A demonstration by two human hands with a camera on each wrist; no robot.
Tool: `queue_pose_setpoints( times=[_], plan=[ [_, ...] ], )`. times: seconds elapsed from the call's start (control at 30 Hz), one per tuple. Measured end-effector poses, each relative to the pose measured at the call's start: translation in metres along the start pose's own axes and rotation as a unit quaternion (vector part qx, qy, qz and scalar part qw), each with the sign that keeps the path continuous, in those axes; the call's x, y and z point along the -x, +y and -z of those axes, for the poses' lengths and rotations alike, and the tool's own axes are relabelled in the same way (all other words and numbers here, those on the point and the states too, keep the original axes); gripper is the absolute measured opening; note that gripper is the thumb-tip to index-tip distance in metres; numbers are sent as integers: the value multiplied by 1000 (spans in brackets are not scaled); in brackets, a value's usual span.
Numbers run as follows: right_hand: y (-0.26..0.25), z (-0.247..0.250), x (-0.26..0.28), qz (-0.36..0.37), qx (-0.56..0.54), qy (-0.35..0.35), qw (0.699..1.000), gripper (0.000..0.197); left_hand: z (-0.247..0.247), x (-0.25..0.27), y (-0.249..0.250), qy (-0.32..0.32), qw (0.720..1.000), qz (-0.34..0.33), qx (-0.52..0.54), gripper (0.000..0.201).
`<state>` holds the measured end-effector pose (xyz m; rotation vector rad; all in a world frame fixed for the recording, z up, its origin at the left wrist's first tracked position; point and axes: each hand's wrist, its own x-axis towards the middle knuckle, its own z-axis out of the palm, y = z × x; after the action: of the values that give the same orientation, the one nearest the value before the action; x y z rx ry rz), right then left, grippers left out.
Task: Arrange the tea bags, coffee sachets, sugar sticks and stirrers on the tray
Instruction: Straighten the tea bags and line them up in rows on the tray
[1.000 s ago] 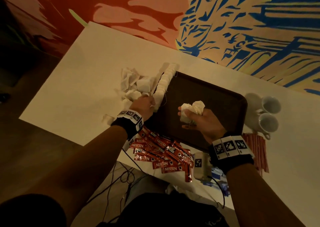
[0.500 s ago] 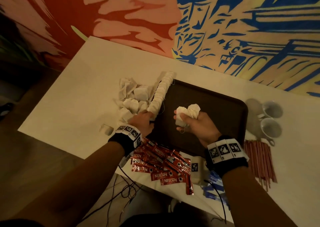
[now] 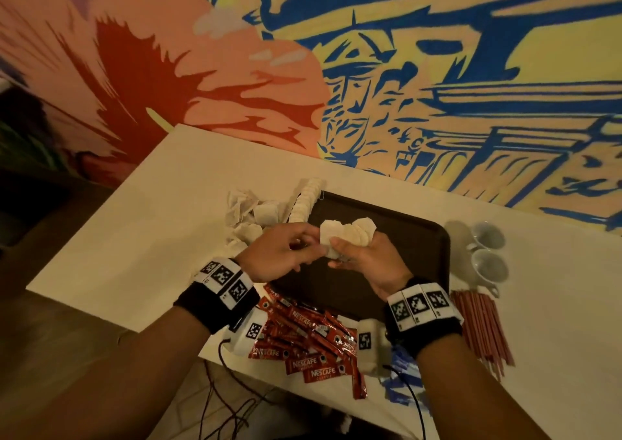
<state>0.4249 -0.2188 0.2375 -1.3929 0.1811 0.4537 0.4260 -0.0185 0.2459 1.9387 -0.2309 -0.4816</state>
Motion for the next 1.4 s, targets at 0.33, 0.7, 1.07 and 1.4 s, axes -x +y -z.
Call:
queue_pose_setpoints(
  times=[0.33, 0.7, 1.07, 1.4],
  plan=[
    [-18, 5, 29, 7, 27, -2, 1000, 25, -16, 21, 18, 29, 998, -19, 52, 16],
    [-23, 25, 51, -6, 26, -26, 999, 13, -36, 32, 38, 47, 998, -15, 43, 12],
    [-24, 41, 54, 4, 162, -119, 979, 24, -54, 44, 55, 67, 997, -6, 40, 22],
    [-43, 45, 56, -20, -5, -96, 995, 27, -47, 55, 60, 148, 988, -14, 29, 16]
  ],
)
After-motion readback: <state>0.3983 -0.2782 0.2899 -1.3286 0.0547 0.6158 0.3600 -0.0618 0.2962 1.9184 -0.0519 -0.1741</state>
